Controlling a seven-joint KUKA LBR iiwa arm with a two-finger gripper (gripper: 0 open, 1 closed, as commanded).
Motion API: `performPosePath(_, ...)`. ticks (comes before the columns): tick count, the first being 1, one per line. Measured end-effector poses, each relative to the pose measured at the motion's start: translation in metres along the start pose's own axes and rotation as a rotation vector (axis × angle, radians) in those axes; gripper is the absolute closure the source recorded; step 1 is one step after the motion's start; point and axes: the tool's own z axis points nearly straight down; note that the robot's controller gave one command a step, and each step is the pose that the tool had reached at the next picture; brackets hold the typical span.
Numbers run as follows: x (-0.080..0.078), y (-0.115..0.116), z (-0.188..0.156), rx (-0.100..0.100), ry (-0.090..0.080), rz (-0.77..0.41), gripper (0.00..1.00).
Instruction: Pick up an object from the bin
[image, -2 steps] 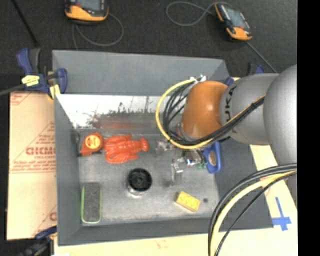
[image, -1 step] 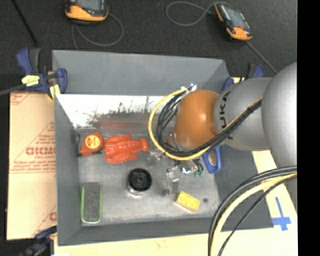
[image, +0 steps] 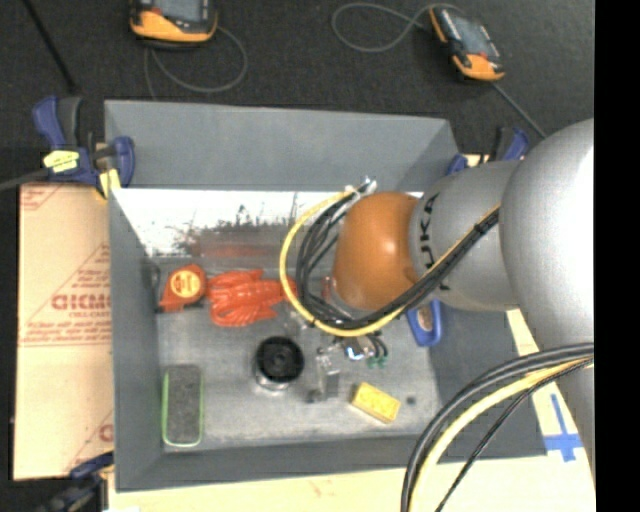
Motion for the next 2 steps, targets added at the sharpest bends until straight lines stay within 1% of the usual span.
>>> performPosePath(1,-0.007,0.029,0.001,0.002,-0.002,-0.237,0.00)
performPosePath(2,-0.014,0.053,0.002,0.001,-0.005,-0.151,1.00)
